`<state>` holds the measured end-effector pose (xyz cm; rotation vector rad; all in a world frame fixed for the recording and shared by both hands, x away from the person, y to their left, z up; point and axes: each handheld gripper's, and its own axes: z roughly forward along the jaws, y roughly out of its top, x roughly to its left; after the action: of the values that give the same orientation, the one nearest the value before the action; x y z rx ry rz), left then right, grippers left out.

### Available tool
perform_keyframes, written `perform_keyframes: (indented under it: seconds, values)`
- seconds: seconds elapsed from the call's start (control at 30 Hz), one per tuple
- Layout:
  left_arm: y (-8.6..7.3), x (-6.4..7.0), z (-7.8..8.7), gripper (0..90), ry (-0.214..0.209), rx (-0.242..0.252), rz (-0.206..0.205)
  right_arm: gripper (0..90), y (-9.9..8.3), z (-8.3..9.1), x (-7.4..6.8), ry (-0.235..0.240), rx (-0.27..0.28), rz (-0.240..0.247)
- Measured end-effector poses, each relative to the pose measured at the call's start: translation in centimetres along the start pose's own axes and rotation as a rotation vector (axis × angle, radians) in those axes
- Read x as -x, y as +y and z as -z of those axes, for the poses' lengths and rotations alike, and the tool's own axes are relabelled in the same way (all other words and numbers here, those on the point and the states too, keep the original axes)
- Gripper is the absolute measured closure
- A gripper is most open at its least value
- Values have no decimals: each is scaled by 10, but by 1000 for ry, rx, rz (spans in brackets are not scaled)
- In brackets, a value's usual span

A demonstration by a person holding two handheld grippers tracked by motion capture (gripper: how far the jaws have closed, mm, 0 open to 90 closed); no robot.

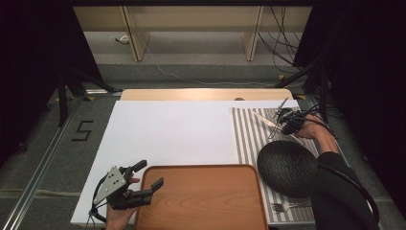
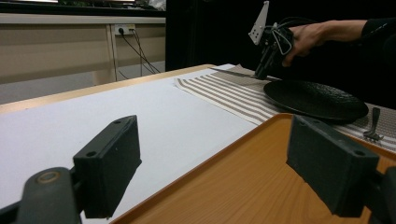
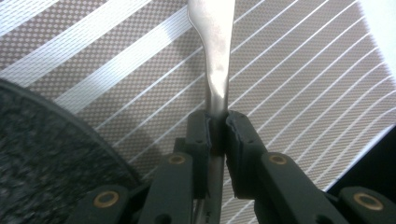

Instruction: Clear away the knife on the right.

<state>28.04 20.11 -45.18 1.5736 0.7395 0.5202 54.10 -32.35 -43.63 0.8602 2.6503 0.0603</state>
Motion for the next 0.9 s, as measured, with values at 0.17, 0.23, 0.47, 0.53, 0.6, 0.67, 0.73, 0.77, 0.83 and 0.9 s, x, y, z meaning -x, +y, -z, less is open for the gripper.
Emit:
perform_keyframes:
  seconds: [0.17, 0.23, 0.47, 0.53, 0.6, 0.67, 0.73, 0.77, 0.83, 0.9]
  values:
    - [0, 0, 0, 174, 2, 1, 2, 809, 5, 5, 0, -47, 18, 29]
    - [0, -1, 1, 174, 2, 1, 0, 809, 7, 7, 1, -67, 23, 43]
    - [0, -1, 1, 174, 4, 2, 3, 810, 9, 21, 5, -100, 52, 65]
    - [0, -1, 0, 174, 3, 1, 3, 809, 9, 26, 4, -94, 77, 44]
    - [-1, -1, 0, 174, 3, -1, 3, 810, 9, 31, 4, -98, 88, 43]
    - [-1, -1, -1, 173, 4, -3, 2, 809, 10, 36, 4, -101, 103, 53]
    - [-1, -1, 0, 173, 4, -3, 1, 809, 10, 43, 3, -106, 115, 61]
    - [0, -1, 0, 173, 6, -2, -1, 809, 10, 45, 1, -101, 139, 40]
    - [0, -1, 1, 174, 9, 2, 2, 810, 10, 51, -2, -99, 155, 42]
    - [0, -2, 1, 174, 10, 4, 7, 809, 10, 54, -6, -103, 172, 50]
